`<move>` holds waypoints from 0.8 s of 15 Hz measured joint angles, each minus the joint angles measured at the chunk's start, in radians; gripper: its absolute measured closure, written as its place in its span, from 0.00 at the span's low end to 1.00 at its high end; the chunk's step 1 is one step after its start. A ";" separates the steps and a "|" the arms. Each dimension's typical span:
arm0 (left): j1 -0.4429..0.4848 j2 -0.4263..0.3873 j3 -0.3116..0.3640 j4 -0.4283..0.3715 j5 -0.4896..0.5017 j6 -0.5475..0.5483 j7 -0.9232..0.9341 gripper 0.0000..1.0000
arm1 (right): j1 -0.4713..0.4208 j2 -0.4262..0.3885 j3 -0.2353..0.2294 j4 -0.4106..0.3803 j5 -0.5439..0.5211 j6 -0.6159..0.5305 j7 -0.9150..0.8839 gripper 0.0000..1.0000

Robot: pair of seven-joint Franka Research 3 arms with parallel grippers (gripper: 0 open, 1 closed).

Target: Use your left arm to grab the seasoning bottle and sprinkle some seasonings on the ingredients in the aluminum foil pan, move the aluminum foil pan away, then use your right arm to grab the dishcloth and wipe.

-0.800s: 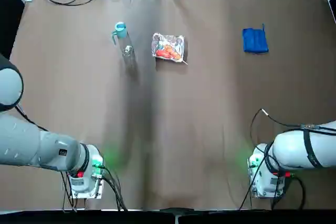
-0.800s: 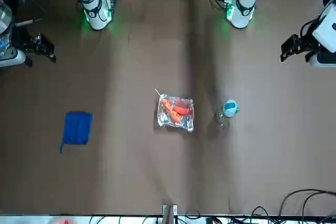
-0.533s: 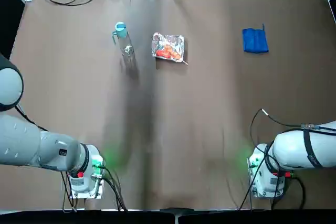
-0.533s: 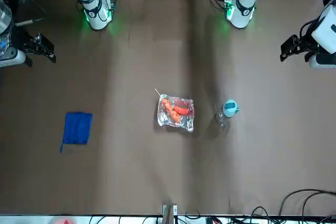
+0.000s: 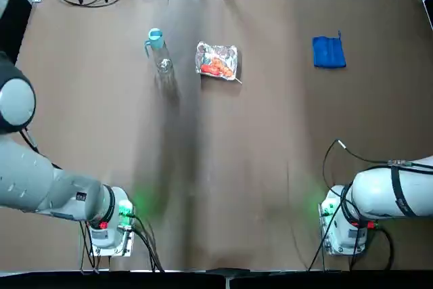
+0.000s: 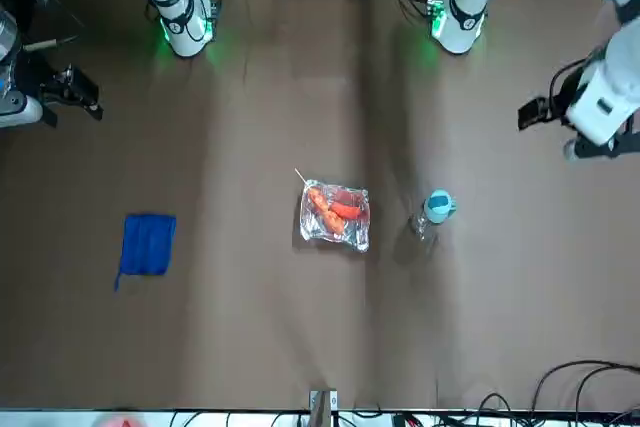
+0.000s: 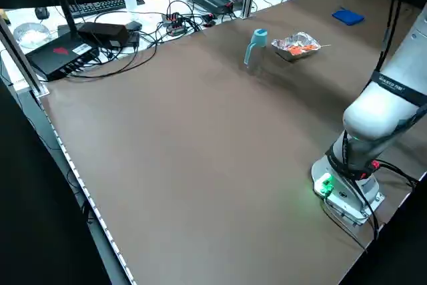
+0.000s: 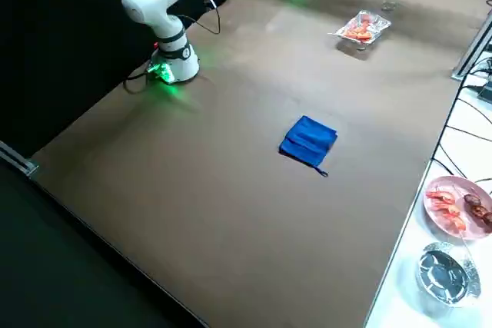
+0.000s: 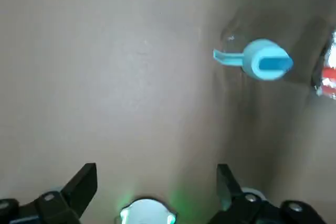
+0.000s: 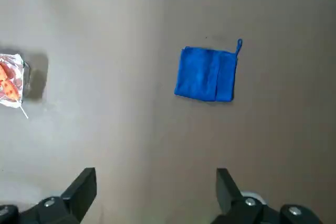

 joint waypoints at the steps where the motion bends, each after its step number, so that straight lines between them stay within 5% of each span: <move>1: 0.000 0.026 0.000 0.000 -0.011 0.030 -0.064 0.00 | 0.000 0.000 0.000 0.000 0.000 0.000 0.000 0.00; 12: -0.020 0.150 -0.002 0.001 -0.095 0.221 -0.792 0.00 | 0.001 0.000 0.003 0.000 0.000 -0.001 0.000 0.00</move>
